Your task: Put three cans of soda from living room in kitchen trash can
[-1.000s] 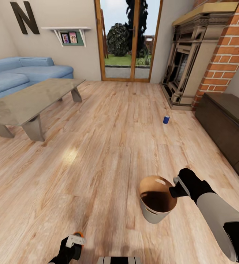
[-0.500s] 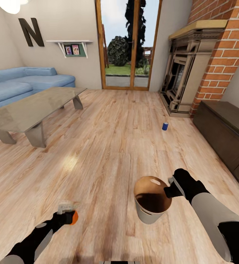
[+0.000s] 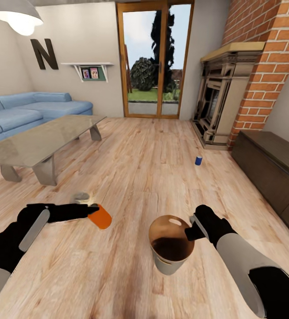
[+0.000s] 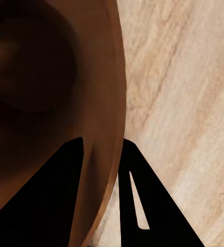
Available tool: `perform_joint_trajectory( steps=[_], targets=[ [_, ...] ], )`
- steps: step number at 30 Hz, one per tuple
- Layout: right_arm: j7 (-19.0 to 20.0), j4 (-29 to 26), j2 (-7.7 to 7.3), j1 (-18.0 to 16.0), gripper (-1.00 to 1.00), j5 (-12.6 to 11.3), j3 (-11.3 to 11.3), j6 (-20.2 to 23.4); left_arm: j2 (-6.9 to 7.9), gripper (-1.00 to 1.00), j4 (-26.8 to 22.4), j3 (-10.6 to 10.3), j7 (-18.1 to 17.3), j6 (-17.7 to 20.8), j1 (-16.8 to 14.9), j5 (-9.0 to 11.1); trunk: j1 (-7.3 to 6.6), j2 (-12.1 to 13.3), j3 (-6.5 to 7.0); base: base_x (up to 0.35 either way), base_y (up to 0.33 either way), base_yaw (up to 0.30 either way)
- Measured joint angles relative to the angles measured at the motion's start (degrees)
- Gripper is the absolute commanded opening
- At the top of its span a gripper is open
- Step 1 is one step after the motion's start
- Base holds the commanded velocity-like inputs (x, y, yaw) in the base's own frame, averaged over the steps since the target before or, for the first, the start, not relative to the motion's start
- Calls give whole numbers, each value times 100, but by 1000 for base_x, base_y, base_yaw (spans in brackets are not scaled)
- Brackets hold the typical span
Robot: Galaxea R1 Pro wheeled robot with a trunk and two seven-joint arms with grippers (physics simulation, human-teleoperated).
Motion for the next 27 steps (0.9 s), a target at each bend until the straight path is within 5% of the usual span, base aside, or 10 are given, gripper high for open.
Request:
perform_joint_trajectory(
  steps=[5, 10, 11, 13, 16, 21, 24, 27],
  targets=[
    [-127, 17, 162, 0, -100, 35, 26, -1, -62, -100, -335, 24, -722, 908, -633, 111, -13, 7, 111, 0, 0, 0],
    [-239, 14, 330, 0, -100, -24, 45, 2, -308, -100, -424, 7, -1121, 1033, -1110, 833, -26, 13, 221, 0, 0, 0],
    [-253, 14, 381, 1, -100, 5, 85, 1, -353, -100, -434, -7, -1147, 1032, -1199, 1120, -28, 15, 243, 0, 0, 0],
    [-269, 16, 454, 2, -100, 25, 164, 1, -404, -100, -439, -33, -1143, 1032, -1261, 1242, -27, 16, 243, 0, 0, 0],
    [-277, 14, 521, 2, -100, 22, 227, 1, -536, -100, -445, -56, -927, 1032, -1325, 1442, -27, 16, 243, 0, 0, 0],
    [-275, 0, 622, 1, -100, 22, 259, 0, -635, -100, -432, -115, -365, 1031, -1334, 1499, -27, 16, 243, 0, 0, 0],
    [-270, -15, 722, -3, -100, 2, 265, 1, -857, -100, -416, -555, 136, 1032, -1329, 1522, -27, 16, 243, 0, 0, 0],
    [-268, -50, 815, -13, -100, -9, 277, 2, -1025, -100, -386, -1289, 814, 927, -1328, 1498, -27, 16, 243, 0, 0, 0]
  ],
)
